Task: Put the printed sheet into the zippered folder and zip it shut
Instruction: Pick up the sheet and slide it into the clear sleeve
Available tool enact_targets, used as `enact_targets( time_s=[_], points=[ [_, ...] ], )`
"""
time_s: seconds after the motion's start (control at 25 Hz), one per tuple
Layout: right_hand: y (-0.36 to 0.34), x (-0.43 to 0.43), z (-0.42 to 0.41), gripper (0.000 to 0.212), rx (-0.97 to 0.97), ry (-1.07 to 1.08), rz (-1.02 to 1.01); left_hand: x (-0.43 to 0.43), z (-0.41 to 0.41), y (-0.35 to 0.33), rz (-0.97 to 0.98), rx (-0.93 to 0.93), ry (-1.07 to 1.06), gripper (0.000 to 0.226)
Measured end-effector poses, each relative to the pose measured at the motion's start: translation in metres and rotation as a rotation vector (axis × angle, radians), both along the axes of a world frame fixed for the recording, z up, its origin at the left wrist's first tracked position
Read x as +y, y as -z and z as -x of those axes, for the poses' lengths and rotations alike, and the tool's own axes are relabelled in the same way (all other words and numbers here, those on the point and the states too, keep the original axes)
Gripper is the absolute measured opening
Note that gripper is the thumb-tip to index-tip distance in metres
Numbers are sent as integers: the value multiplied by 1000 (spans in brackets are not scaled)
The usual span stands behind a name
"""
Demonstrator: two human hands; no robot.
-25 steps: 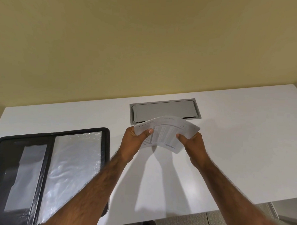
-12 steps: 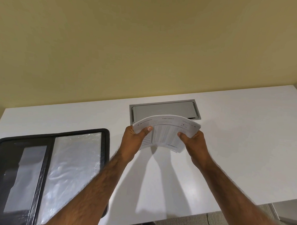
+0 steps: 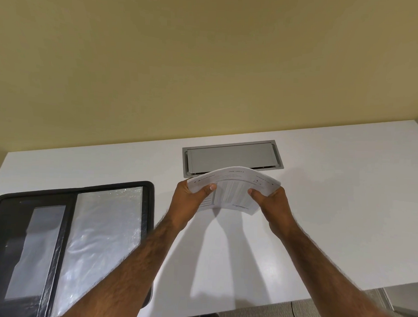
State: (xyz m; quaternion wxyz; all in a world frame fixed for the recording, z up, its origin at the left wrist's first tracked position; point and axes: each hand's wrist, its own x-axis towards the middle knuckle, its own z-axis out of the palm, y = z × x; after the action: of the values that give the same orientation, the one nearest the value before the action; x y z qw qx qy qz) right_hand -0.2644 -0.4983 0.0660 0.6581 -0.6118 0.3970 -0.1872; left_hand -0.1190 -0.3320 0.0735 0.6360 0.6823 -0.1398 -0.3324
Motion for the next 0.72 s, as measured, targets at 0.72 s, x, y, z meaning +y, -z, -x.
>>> enact_targets(
  time_s=[0.72],
  points=[
    [3, 25, -38, 28, 162, -315, 140, 42, -54, -8, -16, 58, -187, 26]
  ],
)
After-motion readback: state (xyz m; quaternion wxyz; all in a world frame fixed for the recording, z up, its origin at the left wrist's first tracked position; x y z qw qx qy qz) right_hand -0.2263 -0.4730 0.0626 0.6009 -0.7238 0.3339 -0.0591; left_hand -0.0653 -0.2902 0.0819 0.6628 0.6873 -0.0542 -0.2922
